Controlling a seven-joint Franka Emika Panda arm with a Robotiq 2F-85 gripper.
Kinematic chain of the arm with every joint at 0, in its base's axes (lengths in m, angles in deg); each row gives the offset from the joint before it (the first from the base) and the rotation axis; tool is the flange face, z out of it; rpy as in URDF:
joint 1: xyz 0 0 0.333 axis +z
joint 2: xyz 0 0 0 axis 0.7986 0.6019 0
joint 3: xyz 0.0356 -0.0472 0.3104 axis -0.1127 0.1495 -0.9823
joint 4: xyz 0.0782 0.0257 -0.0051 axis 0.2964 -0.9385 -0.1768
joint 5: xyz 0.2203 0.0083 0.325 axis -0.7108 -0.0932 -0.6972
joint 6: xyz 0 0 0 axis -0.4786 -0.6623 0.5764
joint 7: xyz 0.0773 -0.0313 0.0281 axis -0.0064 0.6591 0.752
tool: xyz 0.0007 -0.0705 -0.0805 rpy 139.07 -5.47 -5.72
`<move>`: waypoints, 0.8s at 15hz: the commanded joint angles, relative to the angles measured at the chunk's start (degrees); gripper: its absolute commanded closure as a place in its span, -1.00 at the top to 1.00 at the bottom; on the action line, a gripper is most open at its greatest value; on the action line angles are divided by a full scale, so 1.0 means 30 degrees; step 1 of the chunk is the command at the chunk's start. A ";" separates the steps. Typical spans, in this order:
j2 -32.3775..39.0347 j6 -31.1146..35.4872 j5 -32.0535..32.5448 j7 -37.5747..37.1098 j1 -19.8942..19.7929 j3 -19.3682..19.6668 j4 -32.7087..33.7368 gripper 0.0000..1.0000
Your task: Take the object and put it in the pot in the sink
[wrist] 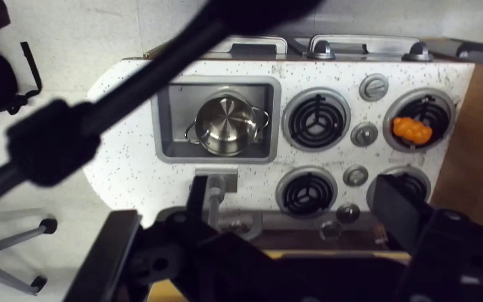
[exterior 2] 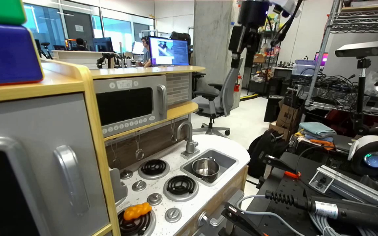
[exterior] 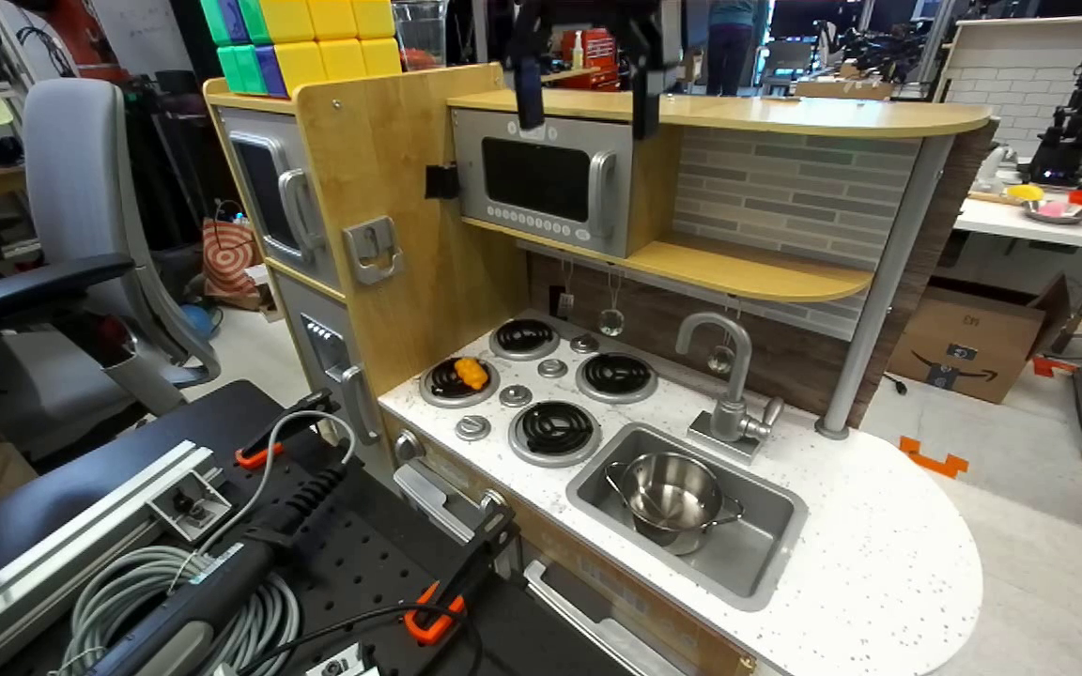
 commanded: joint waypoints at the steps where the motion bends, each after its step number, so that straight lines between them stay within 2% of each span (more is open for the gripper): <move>1: 0.2675 0.0435 0.0437 0.2647 0.0393 -0.0125 0.0621 1.00; 4: 0.4172 -0.0197 0.1118 0.4663 0.0435 -0.0514 0.1427 1.00; 7: 0.4549 -0.0830 0.1848 0.7040 0.0263 -0.0786 0.1935 1.00; 8: 0.4370 -0.0043 0.1358 0.5599 0.0217 -0.0797 0.1201 1.00; 11: 0.4514 -0.0135 0.1444 0.6593 0.0204 -0.0822 0.1524 1.00; 12: 0.4333 -0.0114 0.2467 0.8792 0.0100 -0.0751 0.1416 1.00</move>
